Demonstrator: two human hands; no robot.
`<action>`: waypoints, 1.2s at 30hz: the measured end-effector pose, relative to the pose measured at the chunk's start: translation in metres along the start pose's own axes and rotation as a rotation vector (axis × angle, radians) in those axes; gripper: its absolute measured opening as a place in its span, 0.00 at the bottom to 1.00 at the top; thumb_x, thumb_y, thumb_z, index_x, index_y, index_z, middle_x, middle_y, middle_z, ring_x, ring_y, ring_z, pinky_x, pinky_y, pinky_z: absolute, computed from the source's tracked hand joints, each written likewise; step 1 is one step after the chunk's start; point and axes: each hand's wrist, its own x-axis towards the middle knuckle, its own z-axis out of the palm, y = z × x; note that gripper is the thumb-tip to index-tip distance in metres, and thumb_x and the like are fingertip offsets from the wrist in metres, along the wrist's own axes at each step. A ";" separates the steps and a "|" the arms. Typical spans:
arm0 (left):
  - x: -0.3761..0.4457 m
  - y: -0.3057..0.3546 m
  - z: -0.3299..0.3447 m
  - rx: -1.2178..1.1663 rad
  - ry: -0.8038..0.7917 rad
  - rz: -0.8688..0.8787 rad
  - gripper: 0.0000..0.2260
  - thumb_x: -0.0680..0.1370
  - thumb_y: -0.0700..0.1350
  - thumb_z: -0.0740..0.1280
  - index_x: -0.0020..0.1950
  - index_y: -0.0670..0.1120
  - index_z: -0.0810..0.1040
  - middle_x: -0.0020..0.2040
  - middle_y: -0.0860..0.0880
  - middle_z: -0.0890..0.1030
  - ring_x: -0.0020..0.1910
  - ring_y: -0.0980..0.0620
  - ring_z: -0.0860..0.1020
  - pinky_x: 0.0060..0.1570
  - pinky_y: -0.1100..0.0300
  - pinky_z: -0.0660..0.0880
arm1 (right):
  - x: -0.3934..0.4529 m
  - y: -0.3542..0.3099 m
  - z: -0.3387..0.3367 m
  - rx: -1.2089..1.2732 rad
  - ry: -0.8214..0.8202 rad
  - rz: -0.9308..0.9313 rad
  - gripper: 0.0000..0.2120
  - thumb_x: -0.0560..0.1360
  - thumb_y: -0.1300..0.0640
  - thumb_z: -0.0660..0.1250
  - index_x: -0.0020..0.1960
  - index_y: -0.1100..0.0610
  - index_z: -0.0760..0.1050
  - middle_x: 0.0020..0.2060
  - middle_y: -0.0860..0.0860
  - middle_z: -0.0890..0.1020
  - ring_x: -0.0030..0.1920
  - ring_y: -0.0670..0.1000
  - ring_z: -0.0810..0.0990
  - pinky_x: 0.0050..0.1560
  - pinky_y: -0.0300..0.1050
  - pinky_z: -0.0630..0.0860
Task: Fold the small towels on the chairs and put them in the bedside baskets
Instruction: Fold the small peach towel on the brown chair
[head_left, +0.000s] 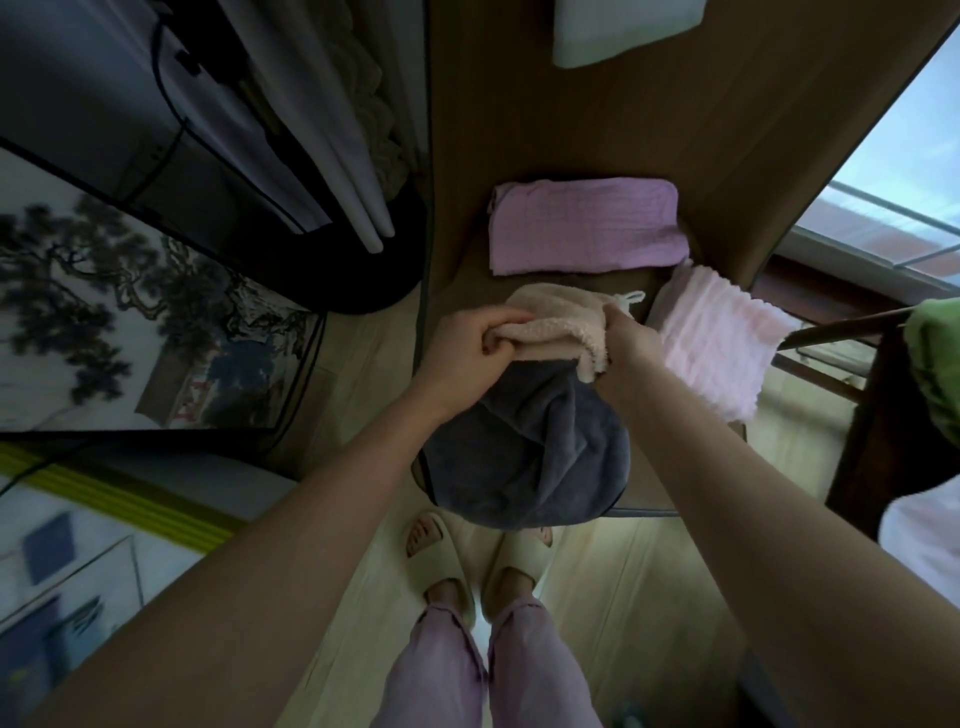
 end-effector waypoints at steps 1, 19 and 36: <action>0.000 -0.001 -0.003 0.043 -0.021 0.015 0.19 0.76 0.31 0.62 0.64 0.44 0.79 0.63 0.52 0.78 0.62 0.61 0.75 0.62 0.71 0.68 | 0.003 0.000 -0.005 -0.125 0.042 -0.080 0.21 0.81 0.53 0.62 0.68 0.65 0.70 0.55 0.56 0.79 0.55 0.54 0.79 0.56 0.44 0.75; 0.059 -0.016 0.084 0.454 -0.013 -0.430 0.35 0.74 0.64 0.65 0.75 0.49 0.61 0.72 0.43 0.66 0.70 0.41 0.66 0.67 0.48 0.65 | 0.046 -0.021 -0.098 -0.266 -0.104 -0.574 0.08 0.79 0.46 0.63 0.52 0.49 0.74 0.50 0.52 0.80 0.54 0.54 0.80 0.57 0.55 0.78; -0.009 -0.035 -0.013 0.302 0.189 -0.514 0.19 0.76 0.55 0.67 0.59 0.43 0.76 0.56 0.45 0.79 0.55 0.45 0.78 0.47 0.61 0.68 | 0.007 -0.002 -0.033 -0.292 -0.421 -0.494 0.10 0.82 0.48 0.59 0.59 0.50 0.72 0.48 0.43 0.78 0.47 0.38 0.78 0.45 0.34 0.75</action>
